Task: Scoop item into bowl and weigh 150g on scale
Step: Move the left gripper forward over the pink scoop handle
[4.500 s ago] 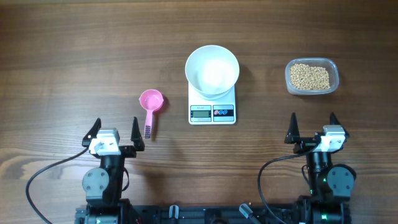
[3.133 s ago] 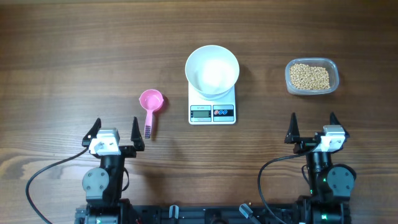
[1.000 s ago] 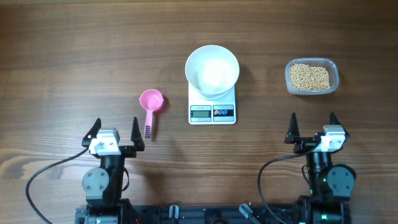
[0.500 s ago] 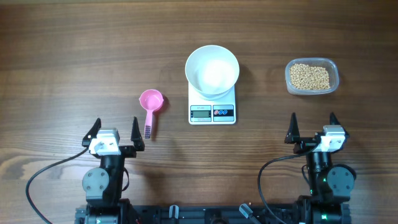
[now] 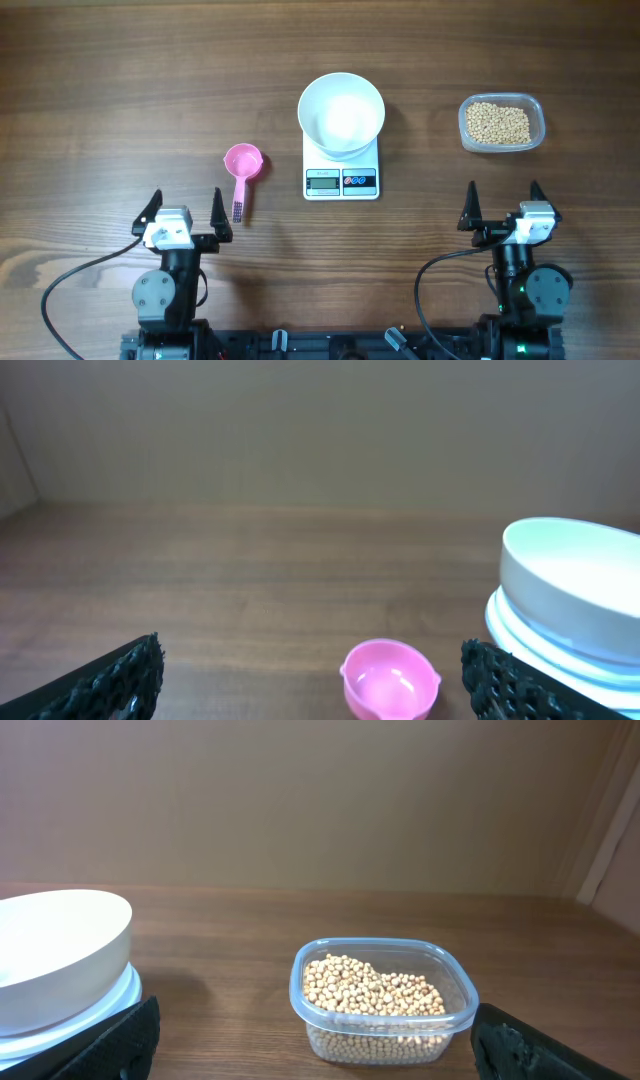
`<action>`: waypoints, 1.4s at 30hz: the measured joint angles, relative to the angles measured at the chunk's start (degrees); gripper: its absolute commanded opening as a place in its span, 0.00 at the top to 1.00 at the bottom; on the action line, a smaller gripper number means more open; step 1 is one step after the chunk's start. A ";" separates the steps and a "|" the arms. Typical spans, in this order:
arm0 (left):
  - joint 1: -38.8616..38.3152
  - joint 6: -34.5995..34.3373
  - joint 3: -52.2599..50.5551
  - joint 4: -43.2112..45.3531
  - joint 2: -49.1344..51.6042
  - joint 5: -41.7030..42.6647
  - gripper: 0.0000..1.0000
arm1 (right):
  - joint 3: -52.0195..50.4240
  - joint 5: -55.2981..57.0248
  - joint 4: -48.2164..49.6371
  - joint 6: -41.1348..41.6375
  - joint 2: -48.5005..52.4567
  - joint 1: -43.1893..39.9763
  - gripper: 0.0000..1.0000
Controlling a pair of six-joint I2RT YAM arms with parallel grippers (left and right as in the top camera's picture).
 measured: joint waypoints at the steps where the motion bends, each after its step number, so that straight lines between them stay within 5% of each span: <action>1: 0.00 0.00 0.00 0.63 0.00 0.90 0.00 | 0.00 0.00 0.00 0.00 0.00 0.00 0.00; 14: 0.02 -1.55 -0.02 12.00 0.00 15.52 0.00 | 0.00 0.00 0.00 0.00 0.00 0.00 0.00; 30: 0.02 -3.02 -0.02 14.12 0.00 16.94 0.00 | 0.00 0.00 0.00 0.00 0.00 0.00 0.00; 38: 0.02 -3.04 -0.11 26.18 -0.02 17.99 0.00 | 0.00 0.00 0.00 0.00 0.00 0.00 0.00; 42: 0.02 -3.02 1.44 23.67 0.07 17.97 0.00 | 0.00 0.00 0.00 0.00 0.00 0.00 0.00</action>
